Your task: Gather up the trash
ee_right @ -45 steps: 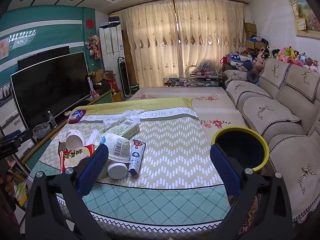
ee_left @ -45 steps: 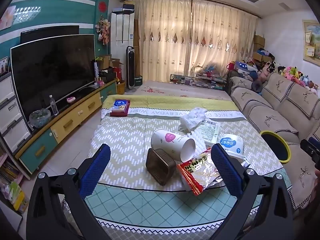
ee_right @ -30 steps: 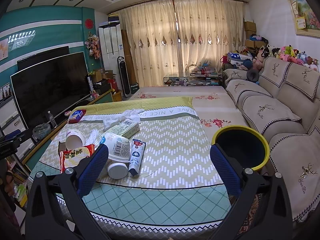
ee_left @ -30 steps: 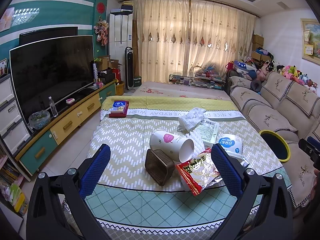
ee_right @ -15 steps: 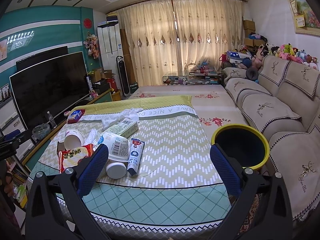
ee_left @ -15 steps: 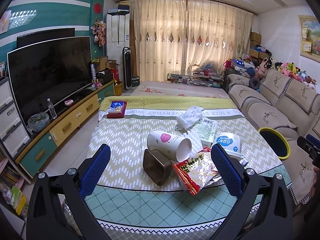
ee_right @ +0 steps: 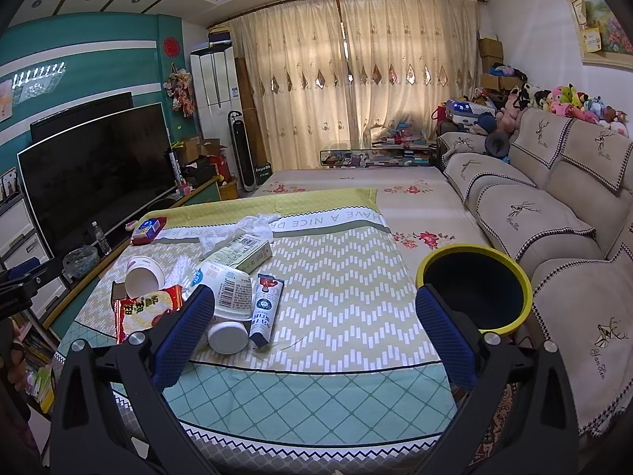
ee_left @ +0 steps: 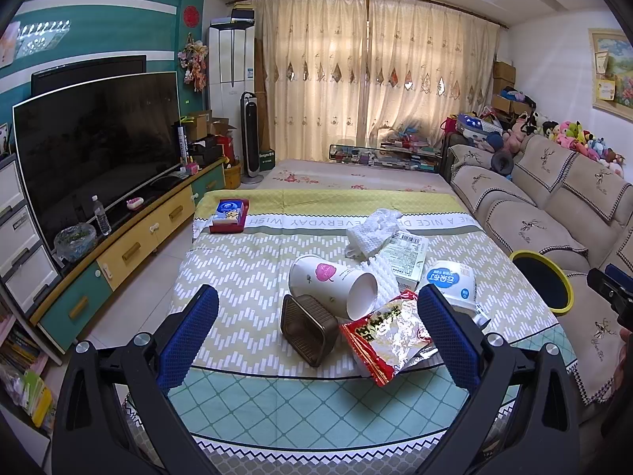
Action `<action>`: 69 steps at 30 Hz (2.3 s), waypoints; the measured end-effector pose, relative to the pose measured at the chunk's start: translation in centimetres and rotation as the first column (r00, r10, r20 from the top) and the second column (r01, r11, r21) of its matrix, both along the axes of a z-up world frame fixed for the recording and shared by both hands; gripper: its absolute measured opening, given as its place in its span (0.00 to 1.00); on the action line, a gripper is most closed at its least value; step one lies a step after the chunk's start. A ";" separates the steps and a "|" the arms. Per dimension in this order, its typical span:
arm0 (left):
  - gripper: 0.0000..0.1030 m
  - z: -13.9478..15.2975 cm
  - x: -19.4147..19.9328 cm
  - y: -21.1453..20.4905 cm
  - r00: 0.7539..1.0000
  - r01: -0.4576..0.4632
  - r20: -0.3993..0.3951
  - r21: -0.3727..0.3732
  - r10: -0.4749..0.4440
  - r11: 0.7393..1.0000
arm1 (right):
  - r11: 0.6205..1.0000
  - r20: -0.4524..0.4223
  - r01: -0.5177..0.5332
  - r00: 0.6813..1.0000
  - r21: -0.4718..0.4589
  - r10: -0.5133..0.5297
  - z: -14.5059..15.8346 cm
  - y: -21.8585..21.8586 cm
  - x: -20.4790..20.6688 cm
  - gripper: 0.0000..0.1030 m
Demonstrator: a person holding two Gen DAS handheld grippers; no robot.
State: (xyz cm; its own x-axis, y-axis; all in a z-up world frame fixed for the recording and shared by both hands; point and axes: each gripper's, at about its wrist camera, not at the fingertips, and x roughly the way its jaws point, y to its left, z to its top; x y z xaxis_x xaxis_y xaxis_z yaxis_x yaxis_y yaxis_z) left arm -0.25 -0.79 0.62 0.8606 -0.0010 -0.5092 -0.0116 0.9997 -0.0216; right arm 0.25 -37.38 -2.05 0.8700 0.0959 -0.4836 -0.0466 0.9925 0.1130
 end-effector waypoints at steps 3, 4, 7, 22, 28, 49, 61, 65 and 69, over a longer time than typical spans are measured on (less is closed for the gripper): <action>0.96 0.1 0.0 0.0 1.000 0.001 -0.001 0.000 -0.001 1.000 | 1.000 -0.001 0.000 1.000 0.000 0.000 -0.1 0.0 0.0 0.94; 0.96 0.1 0.0 -0.1 1.000 0.001 -0.001 0.001 -0.001 1.000 | 1.000 -0.001 0.000 1.000 -0.001 0.000 0.0 0.0 0.0 0.94; 0.96 0.0 0.1 0.0 1.000 0.001 -0.002 0.001 -0.001 1.000 | 1.000 -0.002 0.000 1.000 0.001 0.000 0.0 -0.1 0.0 0.94; 0.96 -0.1 0.2 -0.1 1.000 0.000 -0.003 0.003 0.000 1.000 | 1.000 -0.006 0.002 1.000 0.001 -0.002 -0.4 -0.3 -0.2 0.94; 0.96 -0.1 0.2 -0.1 1.000 0.001 -0.004 0.003 -0.001 1.000 | 1.000 -0.008 0.002 1.000 0.002 -0.002 -0.3 -0.2 -0.1 0.94; 0.96 -0.7 0.4 0.3 1.000 -0.003 -0.009 0.003 0.003 1.000 | 1.000 -0.050 -0.025 0.998 -0.002 0.024 -1.8 0.2 0.6 0.94; 0.96 -1.8 1.3 1.0 0.999 -0.005 -0.036 -0.005 0.004 1.000 | 0.995 -0.143 -0.100 0.985 -0.010 0.097 -5.9 3.3 4.3 0.76; 0.96 -2.5 1.9 1.4 0.999 -0.004 -0.054 -0.008 0.003 1.000 | 0.986 -0.154 -0.166 0.975 -0.013 0.162 -6.7 5.2 5.5 0.68; 0.96 -2.7 2.3 1.5 0.998 -0.004 -0.064 -0.010 0.003 1.000 | 0.975 -0.149 -0.219 0.966 -0.037 0.211 -6.4 7.3 6.7 0.68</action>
State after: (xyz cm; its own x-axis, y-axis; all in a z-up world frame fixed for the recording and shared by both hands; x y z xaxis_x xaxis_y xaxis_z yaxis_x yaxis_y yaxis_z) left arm 2.09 0.71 -2.11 0.8265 -0.0034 -0.5629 -0.0169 0.9994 -0.0308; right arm 6.92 -30.08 -8.47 0.7528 0.2443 -0.6112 -0.2467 0.9656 0.0822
